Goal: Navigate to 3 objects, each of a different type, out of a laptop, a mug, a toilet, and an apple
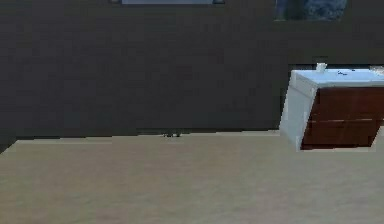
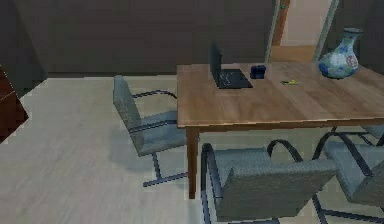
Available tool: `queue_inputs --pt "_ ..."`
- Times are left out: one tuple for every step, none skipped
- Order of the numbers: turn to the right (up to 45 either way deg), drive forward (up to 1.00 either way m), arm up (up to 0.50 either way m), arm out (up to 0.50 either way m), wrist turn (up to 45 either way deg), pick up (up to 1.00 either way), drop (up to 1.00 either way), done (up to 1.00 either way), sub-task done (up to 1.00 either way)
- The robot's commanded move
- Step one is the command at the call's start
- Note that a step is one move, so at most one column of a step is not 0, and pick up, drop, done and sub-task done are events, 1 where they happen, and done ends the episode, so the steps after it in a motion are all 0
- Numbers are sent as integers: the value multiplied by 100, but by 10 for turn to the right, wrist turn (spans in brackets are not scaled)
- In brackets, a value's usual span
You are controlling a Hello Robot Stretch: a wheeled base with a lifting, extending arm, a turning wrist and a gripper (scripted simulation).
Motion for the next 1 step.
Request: queue_inputs --pt "360 0 0 0 0 0 0 0 0"
